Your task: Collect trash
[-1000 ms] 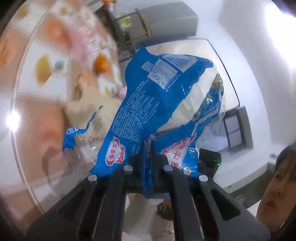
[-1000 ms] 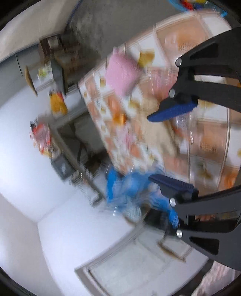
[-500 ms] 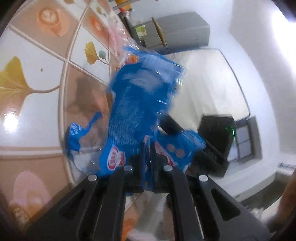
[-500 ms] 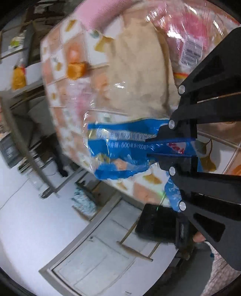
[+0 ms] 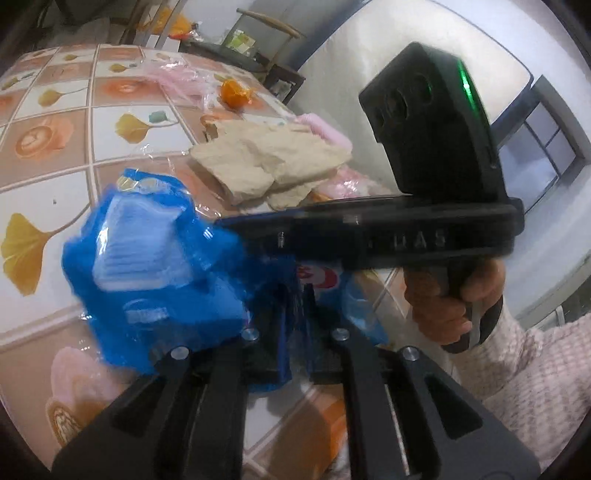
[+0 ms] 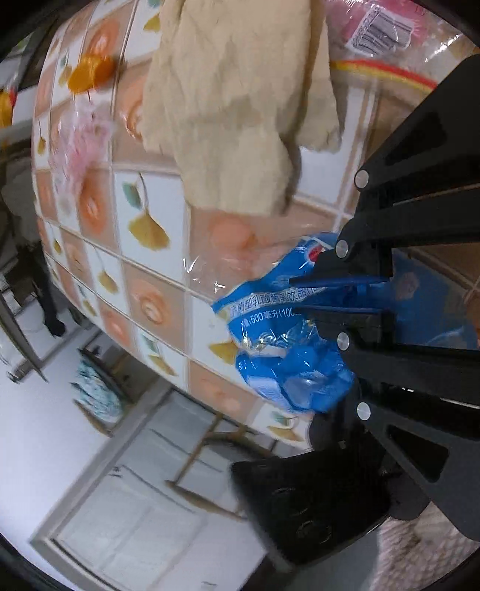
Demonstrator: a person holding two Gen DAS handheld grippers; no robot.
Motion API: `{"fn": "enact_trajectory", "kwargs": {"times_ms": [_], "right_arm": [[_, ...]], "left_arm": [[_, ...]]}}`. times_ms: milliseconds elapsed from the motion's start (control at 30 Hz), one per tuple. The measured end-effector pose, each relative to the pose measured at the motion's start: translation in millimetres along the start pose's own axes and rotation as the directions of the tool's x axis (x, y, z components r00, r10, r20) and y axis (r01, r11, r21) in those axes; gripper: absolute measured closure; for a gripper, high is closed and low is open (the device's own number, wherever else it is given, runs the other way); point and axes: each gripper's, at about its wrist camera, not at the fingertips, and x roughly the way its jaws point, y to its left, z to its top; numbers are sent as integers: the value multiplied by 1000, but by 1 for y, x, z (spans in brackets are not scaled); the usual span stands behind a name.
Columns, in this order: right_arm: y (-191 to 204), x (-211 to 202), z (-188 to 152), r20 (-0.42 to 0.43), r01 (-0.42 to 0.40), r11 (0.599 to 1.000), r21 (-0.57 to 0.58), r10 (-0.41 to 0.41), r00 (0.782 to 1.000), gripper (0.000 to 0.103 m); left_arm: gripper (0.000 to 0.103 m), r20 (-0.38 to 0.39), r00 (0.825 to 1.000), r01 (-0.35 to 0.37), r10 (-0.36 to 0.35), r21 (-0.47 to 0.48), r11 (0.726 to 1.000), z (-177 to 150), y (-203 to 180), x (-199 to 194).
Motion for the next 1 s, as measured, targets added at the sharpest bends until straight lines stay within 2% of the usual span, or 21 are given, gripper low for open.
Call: {"fn": "enact_trajectory", "kwargs": {"times_ms": [133, 267, 333, 400, 467, 567, 733, 767, 900, 1000], "right_arm": [[4, 6, -3, -57, 4, 999, -51, -7, 998, 94], [2, 8, -1, -85, -13, 998, -64, 8, 996, 94], [1, 8, -1, -88, -19, 998, -60, 14, 996, 94], [-1, 7, -1, -89, -32, 998, -45, 28, 996, 95], [-4, 9, 0, -90, -48, 999, -22, 46, 995, 95], [-6, 7, -2, -92, -58, 998, -1, 58, 994, 95], [-8, 7, -2, -100, -65, 998, 26, 67, 993, 95], [-8, 7, -2, -99, -66, 997, 30, 68, 993, 95], [-9, 5, -4, -95, -69, 997, 41, 73, 993, 95], [-9, 5, -5, -95, -76, 996, 49, 80, 992, 95]], "left_arm": [[84, -6, 1000, -24, 24, 23, 999, -3, 6, -11], [56, -5, 999, -37, 37, 88, 995, -9, -4, -26], [50, 19, 999, -53, 51, 148, 988, -12, -14, -39], [39, 57, 996, -76, 65, 212, 974, -16, -23, -54], [24, 116, 988, -133, 103, 283, 950, -19, -33, -66], [20, 142, 973, -224, 184, 353, 909, -15, -40, -59], [20, 101, 943, -328, 316, 437, 838, -8, -39, -24], [20, 98, 939, -339, 331, 442, 831, -7, -38, -20], [20, 70, 939, -333, 337, 424, 842, -6, -34, -13], [20, 45, 929, -349, 366, 430, 833, -9, -32, -4]]}}
